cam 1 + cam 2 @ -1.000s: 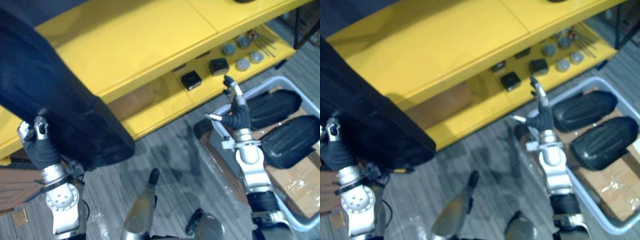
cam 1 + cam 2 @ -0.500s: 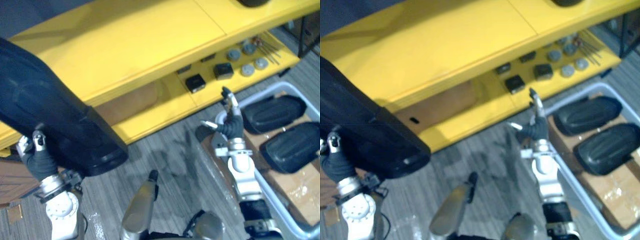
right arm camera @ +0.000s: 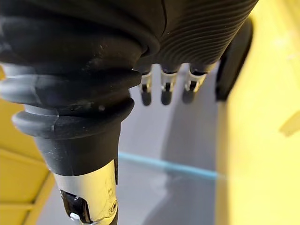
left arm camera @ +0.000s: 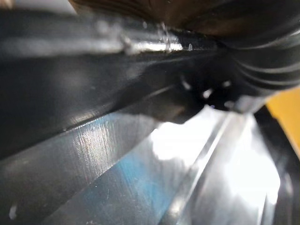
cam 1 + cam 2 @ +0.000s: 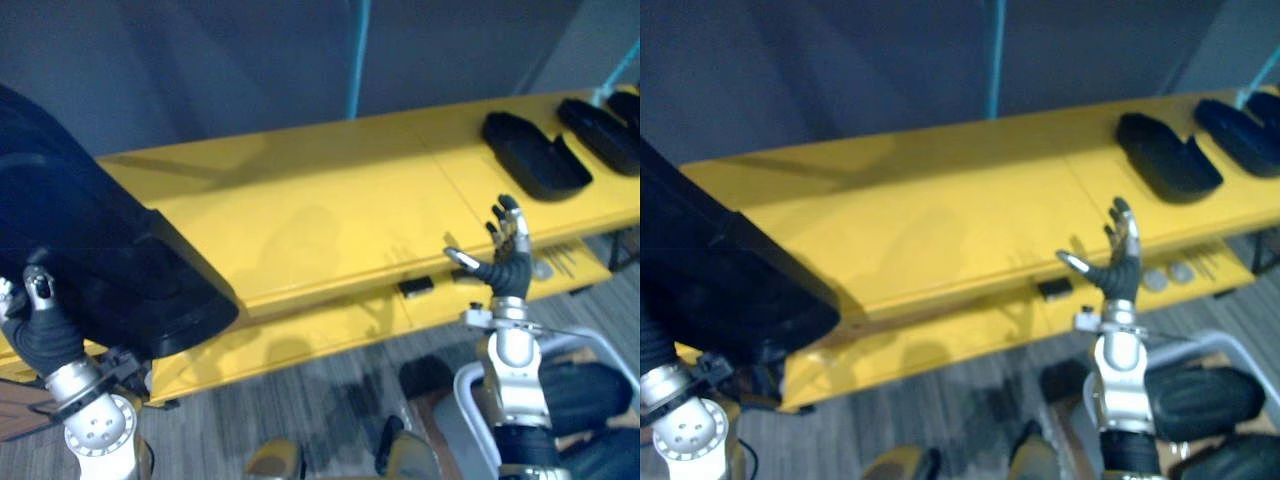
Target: Walk over and take plastic housings, then place them on the shelf
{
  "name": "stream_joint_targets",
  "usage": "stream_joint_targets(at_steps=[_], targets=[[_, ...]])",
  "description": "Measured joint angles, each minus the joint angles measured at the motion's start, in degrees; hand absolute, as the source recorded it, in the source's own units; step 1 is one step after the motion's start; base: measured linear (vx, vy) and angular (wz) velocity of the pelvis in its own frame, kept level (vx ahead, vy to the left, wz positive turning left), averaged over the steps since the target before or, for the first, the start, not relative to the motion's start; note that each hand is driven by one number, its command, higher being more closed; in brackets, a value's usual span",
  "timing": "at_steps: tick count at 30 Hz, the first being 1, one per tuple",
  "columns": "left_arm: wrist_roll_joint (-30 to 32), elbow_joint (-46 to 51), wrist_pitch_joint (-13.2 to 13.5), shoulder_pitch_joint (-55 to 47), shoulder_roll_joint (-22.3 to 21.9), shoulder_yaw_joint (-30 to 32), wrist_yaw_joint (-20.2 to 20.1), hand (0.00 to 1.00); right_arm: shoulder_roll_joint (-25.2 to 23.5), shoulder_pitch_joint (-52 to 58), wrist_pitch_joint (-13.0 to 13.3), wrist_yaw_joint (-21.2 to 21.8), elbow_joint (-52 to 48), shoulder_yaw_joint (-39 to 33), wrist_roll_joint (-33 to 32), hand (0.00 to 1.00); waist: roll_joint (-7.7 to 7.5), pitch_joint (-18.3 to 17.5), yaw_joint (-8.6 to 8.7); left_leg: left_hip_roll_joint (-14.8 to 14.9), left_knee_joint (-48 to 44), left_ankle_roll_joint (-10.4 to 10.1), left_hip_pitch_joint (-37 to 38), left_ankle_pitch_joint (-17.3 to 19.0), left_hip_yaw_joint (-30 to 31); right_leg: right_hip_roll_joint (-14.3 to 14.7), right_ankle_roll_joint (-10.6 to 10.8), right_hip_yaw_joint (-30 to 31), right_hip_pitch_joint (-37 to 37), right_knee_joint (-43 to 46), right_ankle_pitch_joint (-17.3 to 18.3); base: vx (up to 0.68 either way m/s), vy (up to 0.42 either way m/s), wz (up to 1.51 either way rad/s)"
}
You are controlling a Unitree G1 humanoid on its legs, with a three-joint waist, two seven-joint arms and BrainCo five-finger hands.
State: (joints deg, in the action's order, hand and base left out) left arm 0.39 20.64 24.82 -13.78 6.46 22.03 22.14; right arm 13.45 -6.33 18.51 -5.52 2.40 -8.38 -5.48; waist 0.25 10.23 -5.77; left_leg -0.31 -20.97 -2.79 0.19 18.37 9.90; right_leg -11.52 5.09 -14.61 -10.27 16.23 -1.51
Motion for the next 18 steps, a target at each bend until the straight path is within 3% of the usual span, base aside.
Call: stream_joint_targets(at_steps=[1, 2, 4, 5, 7, 13, 18], targets=[[0.0, 0.0, -0.5, -0.4, -0.9, -1.1, -0.3, 1.00, 1.3, -0.2, -0.4, 0.9, 0.0, 0.0, -0.7, 0.00, 1.47, -1.0, 0.03, 1.9, 0.8, -0.2, 0.2, 0.0, -0.3, 1.5, -0.8, -1.6, 1.6, -2.1, 0.6, 0.28, -0.187, 0.45], [0.0, 0.1, -1.3, -0.1, -1.2, -2.2, -1.0, 1.00, 2.6, -0.5, -1.1, 1.7, 0.0, -0.4, -1.0, 0.00, 2.63, -1.6, 0.24, 3.8, 3.2, -2.0, 1.1, -1.2, -2.7, 2.2, -1.3, -3.5, 3.0, -3.4, 0.9, 0.28, -0.187, 0.53], [0.0, 0.1, -2.1, 1.2, -1.3, -3.8, -2.3, 1.00, 2.9, -0.1, -1.3, 1.8, 0.1, -2.6, -1.1, 0.00, 3.12, -1.9, 1.40, 5.6, 7.0, -3.2, 2.2, -4.0, -10.6, 2.1, -1.4, -6.6, 6.2, -5.6, 0.9, 0.17, -0.135, 0.81], [0.0, 0.1, -2.3, 2.6, -1.3, -4.9, -3.6, 1.00, 2.9, 1.1, -1.3, 1.5, -0.3, -4.9, -1.1, 0.00, 3.19, -2.0, 2.59, 6.2, 8.7, -2.0, 3.1, -5.6, -16.5, 1.7, -1.4, -9.5, 8.9, -7.0, 0.9, 0.16, -0.133, 1.12], [0.2, 0.7, -2.5, 4.3, -1.1, -5.5, -5.6, 1.00, 2.7, 3.6, -1.2, 0.2, -2.5, -7.7, -1.0, 0.00, 3.14, -2.2, 3.65, 6.4, 11.2, -1.1, 4.4, -7.1, -21.8, 1.3, -1.3, -12.3, 11.3, -8.1, 0.9, 0.07, -0.039, 0.86], [0.7, 0.8, -4.7, 5.5, 2.1, -6.4, -8.0, 1.00, 1.6, 5.2, -0.8, -2.4, -9.7, -9.5, -0.4, 0.00, 1.85, -2.6, 4.00, 4.7, 14.8, -1.2, 4.9, -9.4, -21.6, 0.6, -1.2, -11.8, 11.2, -10.1, 0.8, 0.01, 0.016, 0.11], [0.5, -0.6, -11.5, 9.4, 8.4, -8.1, -15.0, 1.00, 0.9, 8.1, -1.0, -3.3, -14.8, -11.9, -0.4, 0.00, 1.91, -2.7, 5.84, 5.3, 17.5, -1.7, 8.0, -10.2, -25.2, 2.1, -0.8, -8.3, 11.3, -11.5, 0.1, -0.03, -0.019, -0.32]])
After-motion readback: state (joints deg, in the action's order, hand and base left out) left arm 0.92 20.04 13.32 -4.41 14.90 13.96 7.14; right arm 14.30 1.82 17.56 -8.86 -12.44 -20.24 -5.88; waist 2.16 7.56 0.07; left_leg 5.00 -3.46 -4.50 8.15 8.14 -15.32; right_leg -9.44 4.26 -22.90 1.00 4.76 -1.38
